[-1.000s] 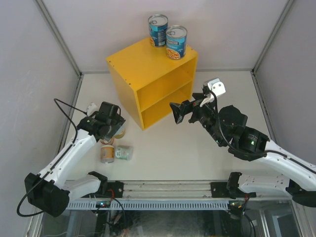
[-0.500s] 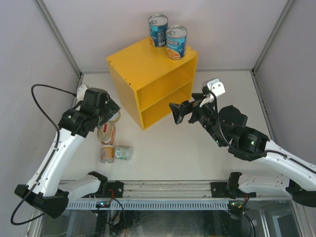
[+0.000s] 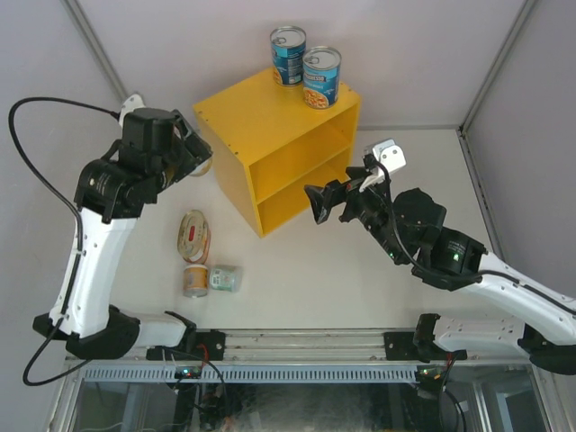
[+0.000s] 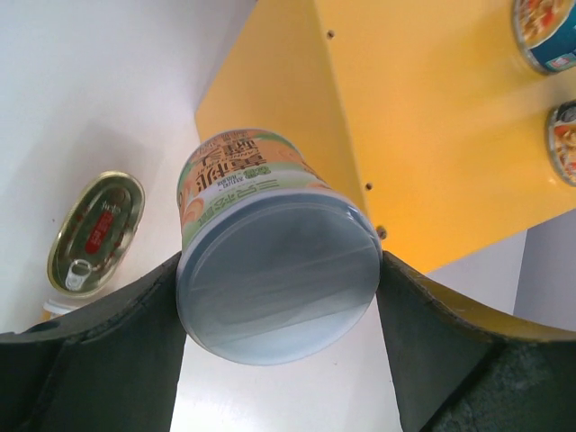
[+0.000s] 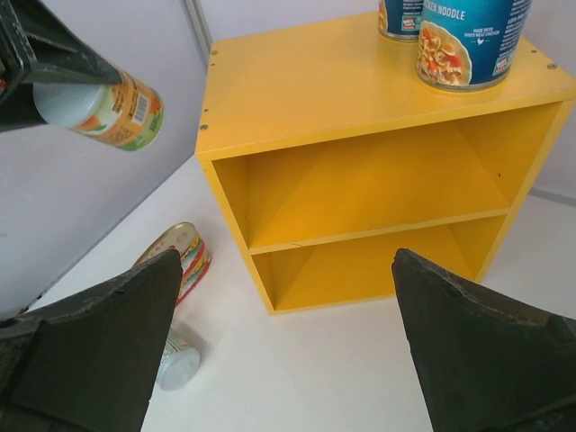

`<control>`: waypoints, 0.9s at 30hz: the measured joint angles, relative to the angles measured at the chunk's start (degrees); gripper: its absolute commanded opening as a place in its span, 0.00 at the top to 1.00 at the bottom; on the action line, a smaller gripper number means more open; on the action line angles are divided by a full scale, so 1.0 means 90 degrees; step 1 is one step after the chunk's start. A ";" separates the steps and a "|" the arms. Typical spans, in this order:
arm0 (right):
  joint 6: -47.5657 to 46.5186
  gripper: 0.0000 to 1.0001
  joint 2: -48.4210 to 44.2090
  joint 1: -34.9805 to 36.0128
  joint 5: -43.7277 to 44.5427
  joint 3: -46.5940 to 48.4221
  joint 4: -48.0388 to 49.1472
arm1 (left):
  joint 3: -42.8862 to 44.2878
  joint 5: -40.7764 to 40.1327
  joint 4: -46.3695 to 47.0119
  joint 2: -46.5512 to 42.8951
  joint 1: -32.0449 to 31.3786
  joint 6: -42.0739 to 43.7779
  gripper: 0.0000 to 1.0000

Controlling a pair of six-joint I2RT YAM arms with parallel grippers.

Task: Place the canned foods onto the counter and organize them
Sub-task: Pick up the canned food from the center of the board, then place the canned food on the counter.

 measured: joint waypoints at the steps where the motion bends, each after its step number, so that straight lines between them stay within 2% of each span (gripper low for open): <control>1: -0.0002 0.00 0.0012 0.0000 0.0000 0.0010 -0.0002 | 0.0226 -0.0007 -0.0066 0.0124 -0.0010 0.0053 1.00; 8: -0.0063 0.00 0.0243 0.0000 0.0002 0.0163 0.0034 | 0.1647 0.0153 -0.0425 0.0930 -0.0095 0.0403 1.00; 13: -0.0158 0.00 0.0466 -0.0024 -0.0002 0.0255 0.0155 | 0.2319 0.0444 -0.0525 0.1280 -0.0100 0.0546 1.00; 27: -0.0267 0.00 0.1217 -0.0474 -0.0340 0.1059 0.0347 | 0.2846 0.1605 -0.0194 0.1955 -0.0100 0.0852 1.00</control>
